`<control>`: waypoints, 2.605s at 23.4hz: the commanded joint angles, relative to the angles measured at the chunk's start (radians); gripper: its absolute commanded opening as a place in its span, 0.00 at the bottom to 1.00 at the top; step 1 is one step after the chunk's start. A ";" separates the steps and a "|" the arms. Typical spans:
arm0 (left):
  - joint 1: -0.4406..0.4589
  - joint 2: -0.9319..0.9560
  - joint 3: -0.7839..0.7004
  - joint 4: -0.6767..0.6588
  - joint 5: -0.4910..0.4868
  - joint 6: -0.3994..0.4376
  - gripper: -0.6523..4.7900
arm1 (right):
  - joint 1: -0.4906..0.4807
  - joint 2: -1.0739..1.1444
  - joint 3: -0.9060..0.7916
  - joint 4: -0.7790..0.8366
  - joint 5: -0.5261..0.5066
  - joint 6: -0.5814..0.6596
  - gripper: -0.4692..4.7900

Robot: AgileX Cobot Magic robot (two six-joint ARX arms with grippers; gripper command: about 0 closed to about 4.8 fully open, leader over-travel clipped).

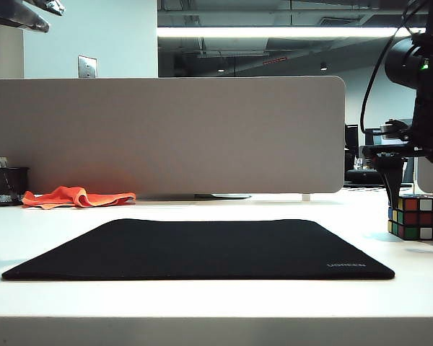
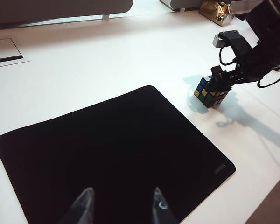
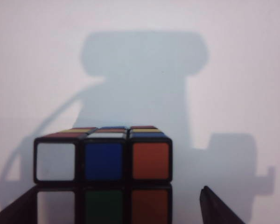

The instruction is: Pick up the cube on the right side of the mouse pad, then place it in the center of the mouse pad.

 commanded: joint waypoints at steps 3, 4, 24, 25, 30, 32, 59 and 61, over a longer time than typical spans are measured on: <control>-0.001 -0.002 0.007 0.005 0.005 0.004 0.41 | 0.001 -0.004 0.006 0.032 -0.053 -0.003 1.00; -0.001 -0.002 0.007 0.005 0.005 0.004 0.41 | 0.001 -0.004 0.006 0.032 -0.053 -0.003 1.00; -0.001 -0.002 0.007 -0.002 0.005 0.004 0.41 | 0.000 0.001 0.006 0.042 -0.041 -0.010 0.73; -0.001 -0.002 0.007 -0.002 0.005 0.004 0.41 | 0.000 -0.003 0.006 0.042 -0.041 -0.010 0.73; -0.001 -0.002 0.007 -0.002 0.005 0.004 0.41 | 0.000 -0.072 0.006 0.016 -0.041 -0.010 0.73; -0.001 -0.002 0.007 -0.002 0.005 0.004 0.41 | 0.001 -0.116 0.006 0.017 -0.043 -0.010 0.72; -0.007 -0.002 0.007 -0.019 -0.003 0.069 0.41 | 0.391 -0.092 0.212 0.152 -0.199 -0.019 0.72; -0.007 -0.002 0.007 -0.019 -0.003 0.115 0.41 | 0.407 -0.032 0.212 0.151 -0.201 -0.049 0.72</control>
